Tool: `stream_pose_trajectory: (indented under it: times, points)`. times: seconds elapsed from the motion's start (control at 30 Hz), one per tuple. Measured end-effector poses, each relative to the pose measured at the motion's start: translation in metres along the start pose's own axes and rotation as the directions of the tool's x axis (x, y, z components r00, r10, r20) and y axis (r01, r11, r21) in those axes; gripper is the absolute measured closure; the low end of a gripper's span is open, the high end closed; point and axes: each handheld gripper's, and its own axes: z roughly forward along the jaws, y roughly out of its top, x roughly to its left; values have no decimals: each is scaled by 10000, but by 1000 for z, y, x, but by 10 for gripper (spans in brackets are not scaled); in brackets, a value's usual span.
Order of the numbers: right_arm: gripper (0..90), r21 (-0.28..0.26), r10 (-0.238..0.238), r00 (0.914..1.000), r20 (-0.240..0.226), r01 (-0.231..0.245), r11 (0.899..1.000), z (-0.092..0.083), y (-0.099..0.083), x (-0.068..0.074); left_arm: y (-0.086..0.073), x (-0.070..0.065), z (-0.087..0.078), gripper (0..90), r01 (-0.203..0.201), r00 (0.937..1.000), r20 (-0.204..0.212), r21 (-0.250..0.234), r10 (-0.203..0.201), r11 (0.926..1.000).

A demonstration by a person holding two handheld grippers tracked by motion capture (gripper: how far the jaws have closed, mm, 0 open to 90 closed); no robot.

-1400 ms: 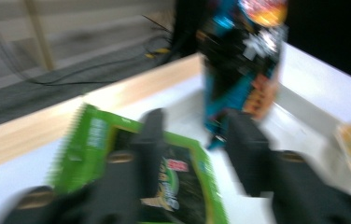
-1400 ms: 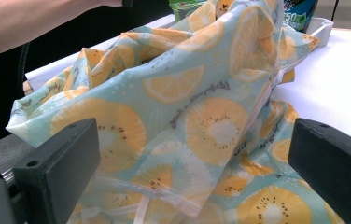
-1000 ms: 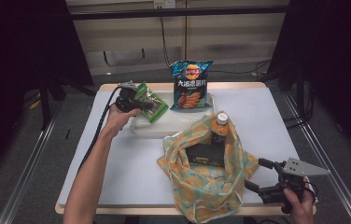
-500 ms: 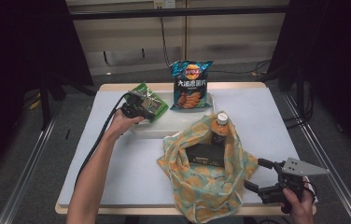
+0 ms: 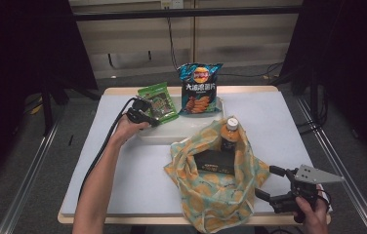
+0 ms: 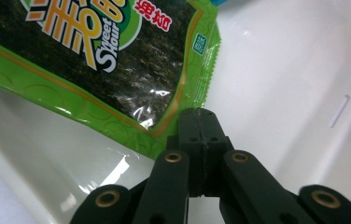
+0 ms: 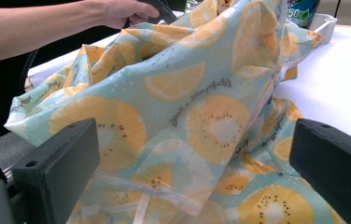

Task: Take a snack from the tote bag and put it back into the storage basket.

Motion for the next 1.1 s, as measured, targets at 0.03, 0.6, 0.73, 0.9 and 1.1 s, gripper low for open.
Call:
stream_pose_trajectory:
  times: [0.03,0.6,0.73,0.9,1.1]
  points:
    - [11,10,-1,10000,0,1,10000,0,0,0,1,-1,1,900,203,9997,-100,-138,-204,9997]
    - [10,-45,27,10000,-89,-28,10000,-2,0,0,17,13,12,835,835,9889,-1205,-320,-868,9960]
    - [10,-64,28,9999,-123,-28,10000,-2,0,0,22,14,13,784,656,9863,-1519,8,-647,9978]
    - [10,-21,-1,9998,-221,1,10000,1,0,1,23,11,17,703,996,9845,-1410,-406,-1044,9942]
    - [10,-83,72,9999,-99,-73,9999,-2,0,0,16,6,10,626,922,9903,-941,-1023,-1020,9905]
